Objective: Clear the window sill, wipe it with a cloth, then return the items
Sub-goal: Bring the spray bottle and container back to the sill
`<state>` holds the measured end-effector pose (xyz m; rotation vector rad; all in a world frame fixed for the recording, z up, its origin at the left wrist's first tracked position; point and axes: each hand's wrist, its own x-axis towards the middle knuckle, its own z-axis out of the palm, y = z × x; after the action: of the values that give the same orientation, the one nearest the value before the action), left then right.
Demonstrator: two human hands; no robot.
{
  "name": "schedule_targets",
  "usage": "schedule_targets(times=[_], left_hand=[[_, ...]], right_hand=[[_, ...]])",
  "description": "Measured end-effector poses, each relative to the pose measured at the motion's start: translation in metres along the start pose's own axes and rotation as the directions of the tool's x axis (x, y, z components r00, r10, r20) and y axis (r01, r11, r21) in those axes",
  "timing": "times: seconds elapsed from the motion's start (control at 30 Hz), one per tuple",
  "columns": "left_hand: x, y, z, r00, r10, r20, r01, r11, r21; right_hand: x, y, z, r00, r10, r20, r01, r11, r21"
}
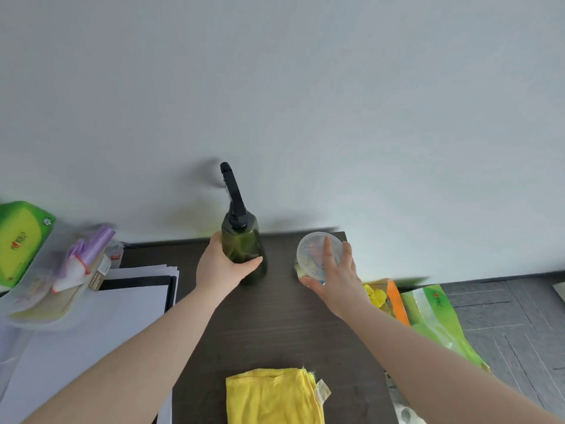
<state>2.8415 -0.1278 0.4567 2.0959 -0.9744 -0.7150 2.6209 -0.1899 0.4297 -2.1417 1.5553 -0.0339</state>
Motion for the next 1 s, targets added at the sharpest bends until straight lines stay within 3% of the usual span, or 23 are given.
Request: schedule_targets(times=[0.4,0.77,1.0], left_hand=[[-0.067,0.121,0.046,0.98,0.188,0.067,-0.193,0.977,0.091],[-0.201,0.272,0.186,0.913,0.349,0.213,-0.38,0.917,0.125],[-0.291,0.361,0.298,0.8,0.473,0.371,-0.525,0.85,0.048]], right_hand=[[-0.056,0.075,-0.102,0.99,0.01,-0.139,0.003,0.996,0.093],[-0.197,0.275,-0.218,0.946,0.208,-0.249,-0.169,0.971,0.169],[-0.3,0.413,-0.273,0.847,0.436,-0.303,-0.361,0.892,0.273]])
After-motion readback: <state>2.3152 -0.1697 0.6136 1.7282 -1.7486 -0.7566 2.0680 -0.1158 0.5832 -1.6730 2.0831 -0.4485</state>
